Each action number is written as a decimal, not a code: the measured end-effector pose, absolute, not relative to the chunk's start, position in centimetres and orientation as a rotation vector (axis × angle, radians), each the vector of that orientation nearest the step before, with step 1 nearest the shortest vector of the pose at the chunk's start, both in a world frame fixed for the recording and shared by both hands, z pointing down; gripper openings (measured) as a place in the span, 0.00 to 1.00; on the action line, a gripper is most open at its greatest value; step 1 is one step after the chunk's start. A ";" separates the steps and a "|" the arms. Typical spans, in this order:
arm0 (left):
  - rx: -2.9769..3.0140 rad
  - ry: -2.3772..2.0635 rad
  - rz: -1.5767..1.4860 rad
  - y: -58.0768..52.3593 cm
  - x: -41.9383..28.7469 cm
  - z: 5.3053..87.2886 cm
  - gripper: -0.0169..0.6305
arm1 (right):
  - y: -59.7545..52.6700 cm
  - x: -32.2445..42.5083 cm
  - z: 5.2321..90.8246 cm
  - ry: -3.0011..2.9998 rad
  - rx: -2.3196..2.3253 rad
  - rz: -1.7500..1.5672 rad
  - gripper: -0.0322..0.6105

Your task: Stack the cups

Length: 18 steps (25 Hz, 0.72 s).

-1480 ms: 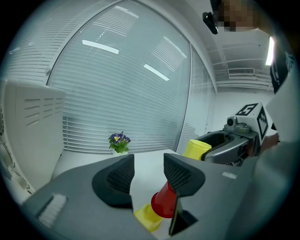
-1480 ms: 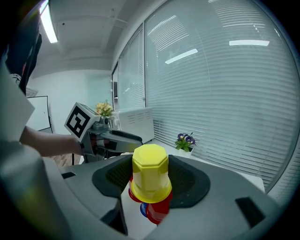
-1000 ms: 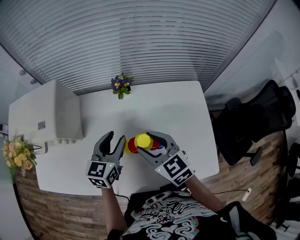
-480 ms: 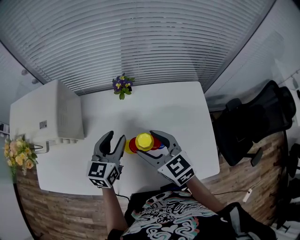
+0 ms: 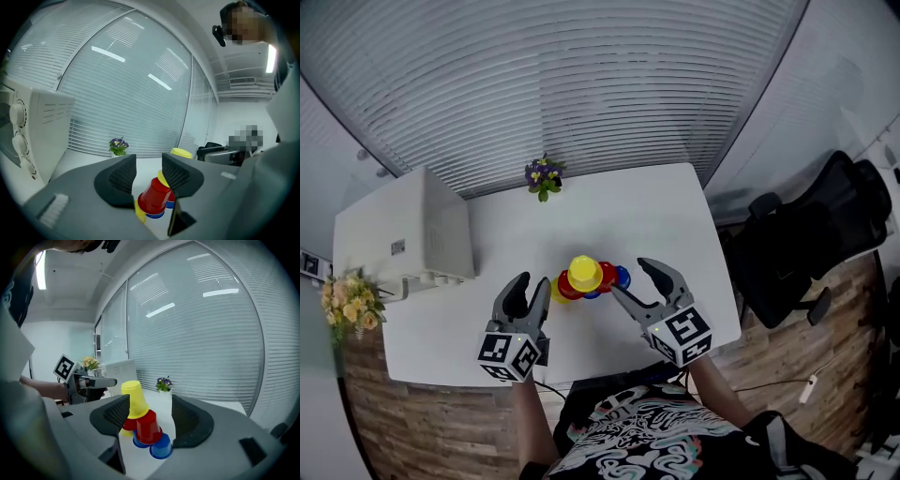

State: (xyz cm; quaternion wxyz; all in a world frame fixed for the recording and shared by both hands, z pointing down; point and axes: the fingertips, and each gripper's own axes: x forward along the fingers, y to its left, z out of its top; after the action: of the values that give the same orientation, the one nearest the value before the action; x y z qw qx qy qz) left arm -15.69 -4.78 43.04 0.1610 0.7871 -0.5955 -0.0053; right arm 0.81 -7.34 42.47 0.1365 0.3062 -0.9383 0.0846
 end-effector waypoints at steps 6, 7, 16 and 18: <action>2.281 -1.699 0.011 -0.7 -13.0 42.3 0.14 | -3.3 4.3 44.2 -2.674 0.910 0.276 0.34; 2.289 -1.717 0.053 0.0 -12.7 42.4 0.13 | -2.5 4.5 44.1 -2.694 0.904 0.289 0.31; 2.253 -1.717 0.096 3.7 -11.8 42.8 0.03 | 1.4 5.5 44.4 -2.673 1.018 0.411 0.05; 2.244 -1.693 0.058 4.5 -11.9 42.9 0.03 | 1.9 6.0 44.6 -2.651 1.098 0.436 0.05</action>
State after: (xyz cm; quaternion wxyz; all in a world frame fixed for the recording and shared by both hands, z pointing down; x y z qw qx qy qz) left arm -11.93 4.53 42.92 0.1643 0.7872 -0.5941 0.0203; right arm 6.01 1.92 44.59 0.1193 0.3758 -0.9068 0.1491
